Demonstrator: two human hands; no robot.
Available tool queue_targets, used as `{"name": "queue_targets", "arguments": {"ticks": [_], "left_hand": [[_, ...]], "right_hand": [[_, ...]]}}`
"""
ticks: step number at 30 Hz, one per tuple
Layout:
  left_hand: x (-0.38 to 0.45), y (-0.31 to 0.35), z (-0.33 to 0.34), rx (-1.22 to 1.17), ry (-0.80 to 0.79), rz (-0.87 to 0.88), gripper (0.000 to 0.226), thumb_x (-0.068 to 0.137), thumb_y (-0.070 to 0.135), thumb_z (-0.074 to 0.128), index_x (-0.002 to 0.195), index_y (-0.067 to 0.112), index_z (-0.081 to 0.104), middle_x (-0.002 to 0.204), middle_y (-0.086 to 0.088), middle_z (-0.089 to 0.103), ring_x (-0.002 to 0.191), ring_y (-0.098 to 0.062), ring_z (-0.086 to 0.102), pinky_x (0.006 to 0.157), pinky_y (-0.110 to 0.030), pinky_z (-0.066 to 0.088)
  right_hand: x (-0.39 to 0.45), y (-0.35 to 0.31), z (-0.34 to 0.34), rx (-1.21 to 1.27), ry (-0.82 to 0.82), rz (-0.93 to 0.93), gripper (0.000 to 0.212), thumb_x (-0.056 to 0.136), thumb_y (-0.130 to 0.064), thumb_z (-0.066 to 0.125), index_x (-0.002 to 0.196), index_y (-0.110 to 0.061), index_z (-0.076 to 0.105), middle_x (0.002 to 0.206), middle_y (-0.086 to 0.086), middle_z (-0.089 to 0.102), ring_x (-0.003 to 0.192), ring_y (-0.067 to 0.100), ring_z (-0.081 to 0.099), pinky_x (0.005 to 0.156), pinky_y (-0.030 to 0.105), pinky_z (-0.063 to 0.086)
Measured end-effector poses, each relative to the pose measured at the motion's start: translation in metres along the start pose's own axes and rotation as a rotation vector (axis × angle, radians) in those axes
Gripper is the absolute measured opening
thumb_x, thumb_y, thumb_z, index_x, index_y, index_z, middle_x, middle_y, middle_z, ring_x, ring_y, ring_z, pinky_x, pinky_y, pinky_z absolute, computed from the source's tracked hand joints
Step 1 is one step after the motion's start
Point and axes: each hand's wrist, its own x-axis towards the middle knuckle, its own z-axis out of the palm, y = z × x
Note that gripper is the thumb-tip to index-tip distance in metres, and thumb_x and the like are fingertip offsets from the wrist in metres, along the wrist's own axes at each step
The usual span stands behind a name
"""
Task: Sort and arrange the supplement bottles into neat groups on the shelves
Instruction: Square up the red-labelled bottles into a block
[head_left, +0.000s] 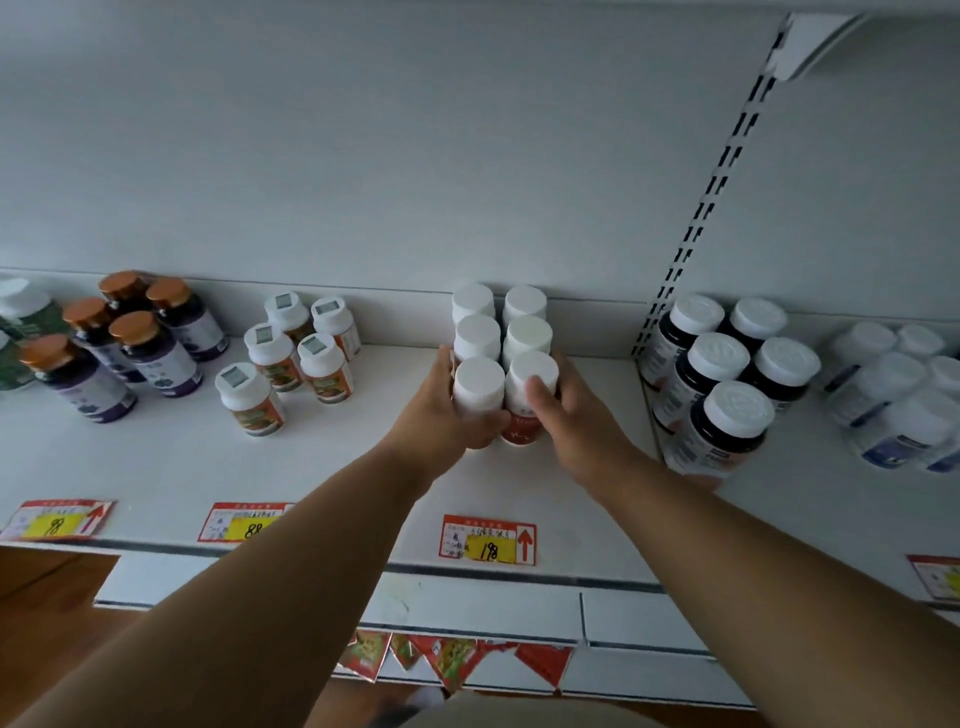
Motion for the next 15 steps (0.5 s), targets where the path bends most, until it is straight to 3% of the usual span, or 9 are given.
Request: {"name": "queue_targets", "arguments": {"ticks": [3,5,7,9,12,15], "left_hand": [[0.003,-0.005,-0.015,-0.255,0.025,-0.127,0.113,0.064,0.078,0.068,0.156,0.033,0.02,0.16,0.006,0.033,0.146,-0.02,0.031,0.12,-0.044,0.02],[0.014,0.001,-0.016,-0.358,0.094,-0.22,0.116,0.062,0.092,0.051,0.157,0.035,0.019,0.163,0.007,0.024,0.149,-0.016,0.024,0.121,-0.043,0.013],[0.031,0.006,-0.013,-0.421,0.105,-0.245,0.093,0.078,0.086,0.04,0.151,0.028,0.038,0.154,0.003,0.043,0.141,-0.015,0.041,0.121,-0.045,0.023],[0.042,0.011,-0.005,-0.455,0.118,-0.206,0.067,0.089,0.077,0.037,0.128,0.028,0.063,0.127,0.002,0.069,0.119,-0.016,0.063,0.112,-0.044,0.04],[0.049,0.012,0.003,-0.472,0.111,-0.173,0.053,0.096,0.067,0.034,0.11,0.03,0.07,0.113,0.001,0.075,0.108,-0.018,0.069,0.1,-0.041,0.048],[0.05,0.012,0.004,-0.481,0.056,-0.185,0.051,0.098,0.064,0.034,0.114,0.031,0.069,0.116,0.001,0.074,0.11,-0.019,0.068,0.101,-0.042,0.048]], "right_hand": [[0.012,0.001,0.002,0.236,0.121,0.159,0.092,0.075,-0.087,0.029,0.146,-0.03,0.04,0.144,-0.011,0.05,0.136,0.008,0.042,0.114,0.034,0.031],[0.027,-0.001,0.005,0.363,0.194,0.28,0.093,0.074,-0.09,0.029,0.144,-0.032,0.043,0.148,-0.01,0.047,0.135,0.01,0.043,0.117,0.041,0.027],[0.04,-0.001,0.01,0.479,0.233,0.319,0.071,0.084,-0.081,0.031,0.124,-0.032,0.062,0.127,-0.008,0.065,0.116,0.011,0.06,0.11,0.039,0.037],[0.048,-0.001,0.017,0.594,0.216,0.328,0.069,0.085,-0.079,0.033,0.118,-0.029,0.067,0.116,-0.001,0.072,0.109,0.018,0.067,0.106,0.044,0.044],[0.05,0.002,0.022,0.718,0.212,0.324,0.068,0.091,-0.073,0.031,0.125,-0.024,0.064,0.12,0.005,0.07,0.112,0.026,0.066,0.106,0.048,0.044],[0.05,0.007,0.019,0.75,0.21,0.301,0.065,0.094,-0.069,0.029,0.126,-0.023,0.062,0.121,0.005,0.07,0.113,0.025,0.066,0.108,0.048,0.043]]}}
